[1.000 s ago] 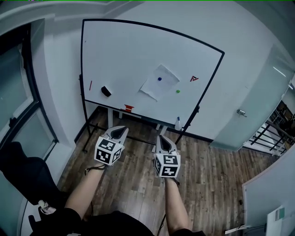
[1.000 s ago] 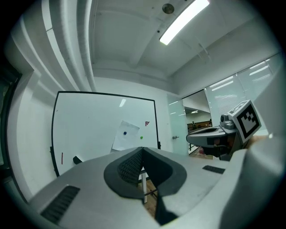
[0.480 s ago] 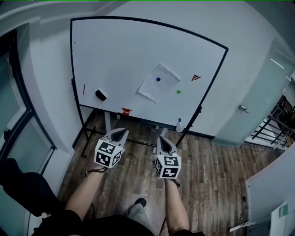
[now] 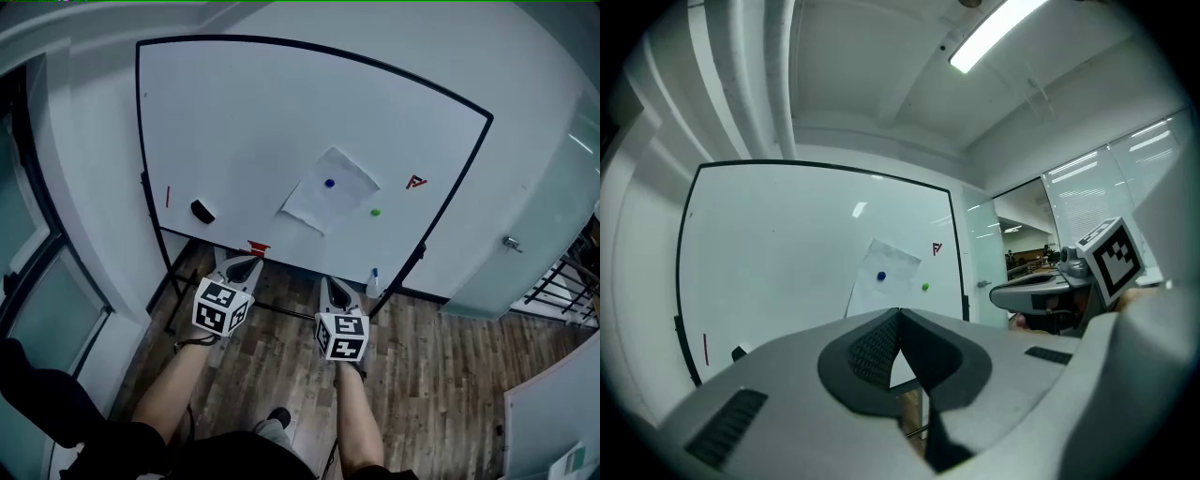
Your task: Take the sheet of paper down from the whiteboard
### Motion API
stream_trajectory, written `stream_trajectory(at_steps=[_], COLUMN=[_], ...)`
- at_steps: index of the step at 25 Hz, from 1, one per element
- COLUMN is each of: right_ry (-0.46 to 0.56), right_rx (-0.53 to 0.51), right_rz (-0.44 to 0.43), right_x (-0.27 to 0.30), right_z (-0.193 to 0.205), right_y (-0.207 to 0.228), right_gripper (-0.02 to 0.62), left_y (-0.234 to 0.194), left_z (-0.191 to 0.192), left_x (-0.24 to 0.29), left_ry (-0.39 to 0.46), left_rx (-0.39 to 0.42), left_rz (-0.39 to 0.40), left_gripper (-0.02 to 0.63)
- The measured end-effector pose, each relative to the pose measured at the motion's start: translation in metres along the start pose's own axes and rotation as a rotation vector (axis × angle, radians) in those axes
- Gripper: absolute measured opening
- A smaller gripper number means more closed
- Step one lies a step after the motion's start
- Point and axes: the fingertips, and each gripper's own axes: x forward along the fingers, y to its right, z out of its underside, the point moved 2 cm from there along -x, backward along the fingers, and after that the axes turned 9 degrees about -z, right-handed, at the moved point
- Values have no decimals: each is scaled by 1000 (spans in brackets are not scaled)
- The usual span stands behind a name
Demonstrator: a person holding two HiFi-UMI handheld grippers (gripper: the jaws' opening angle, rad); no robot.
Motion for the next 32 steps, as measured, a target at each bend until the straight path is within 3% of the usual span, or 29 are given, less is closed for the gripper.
stream_trajectory(at_steps=[17,24,32], right_ry=[-6,15,15], right_rx=[6,33,63], right_rz=[-25,-4,4], right_x=[99,106,120], right_z=[-11,-8,1], right_y=[135,181,203], right_gripper=[25,25,25], left_y=[-4,14,12], left_z=[-28,-34,-28], left_x=[165,209,241], left_ry=[-2,-13,-28], left_rx=[14,39,35], left_rz=[-33,-15,-12], left_gripper=[21,21,21])
